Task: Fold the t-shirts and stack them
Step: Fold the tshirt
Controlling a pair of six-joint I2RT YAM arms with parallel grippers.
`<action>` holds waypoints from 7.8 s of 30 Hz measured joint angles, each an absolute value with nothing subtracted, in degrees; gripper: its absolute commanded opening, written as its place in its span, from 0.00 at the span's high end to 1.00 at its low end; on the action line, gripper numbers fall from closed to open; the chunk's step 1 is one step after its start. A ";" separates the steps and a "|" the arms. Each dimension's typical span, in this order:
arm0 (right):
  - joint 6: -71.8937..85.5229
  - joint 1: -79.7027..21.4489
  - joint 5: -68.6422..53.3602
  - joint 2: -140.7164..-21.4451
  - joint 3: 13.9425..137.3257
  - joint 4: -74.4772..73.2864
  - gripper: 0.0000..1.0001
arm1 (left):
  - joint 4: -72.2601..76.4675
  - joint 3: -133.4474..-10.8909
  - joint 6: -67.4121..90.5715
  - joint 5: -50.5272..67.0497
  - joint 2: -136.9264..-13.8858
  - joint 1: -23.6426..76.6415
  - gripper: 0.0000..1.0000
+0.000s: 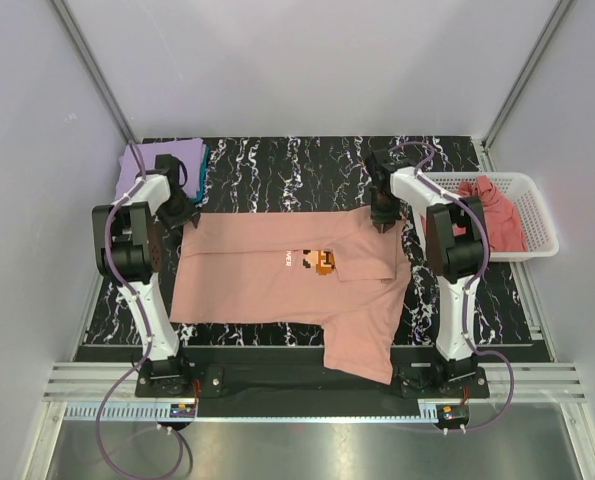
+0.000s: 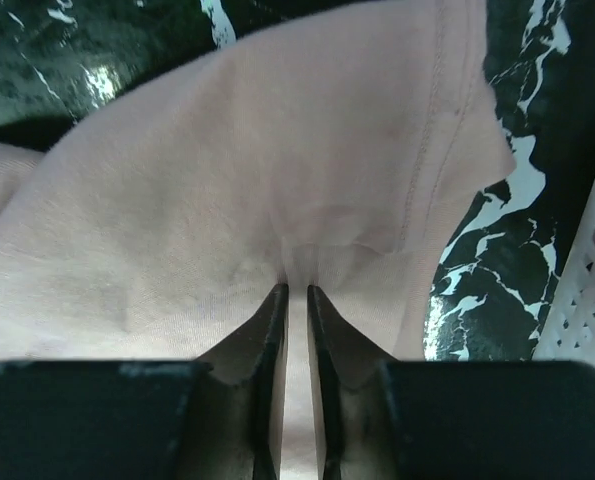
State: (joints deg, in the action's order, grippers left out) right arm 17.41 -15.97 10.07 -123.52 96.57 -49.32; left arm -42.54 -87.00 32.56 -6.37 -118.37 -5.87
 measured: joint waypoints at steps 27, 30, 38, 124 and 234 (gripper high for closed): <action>17.82 -16.49 8.54 -115.31 87.85 -44.99 0.70 | -48.25 -88.84 33.32 -12.12 -118.56 -7.66 0.44; 17.87 -16.10 8.51 -116.07 92.90 -45.06 0.67 | -49.74 -91.64 33.26 -12.14 -118.45 -7.99 0.43; 18.28 -13.61 8.88 -119.17 98.00 -46.37 0.69 | -45.01 -93.12 33.21 -7.01 -116.11 -5.89 0.43; 14.48 -11.62 6.76 -111.57 86.41 -52.75 0.70 | -40.49 -90.13 35.48 0.84 -119.90 -5.48 0.36; 30.87 -13.50 -1.08 -94.67 60.03 -42.35 0.74 | -37.06 -83.35 51.88 11.73 -116.20 46.46 0.99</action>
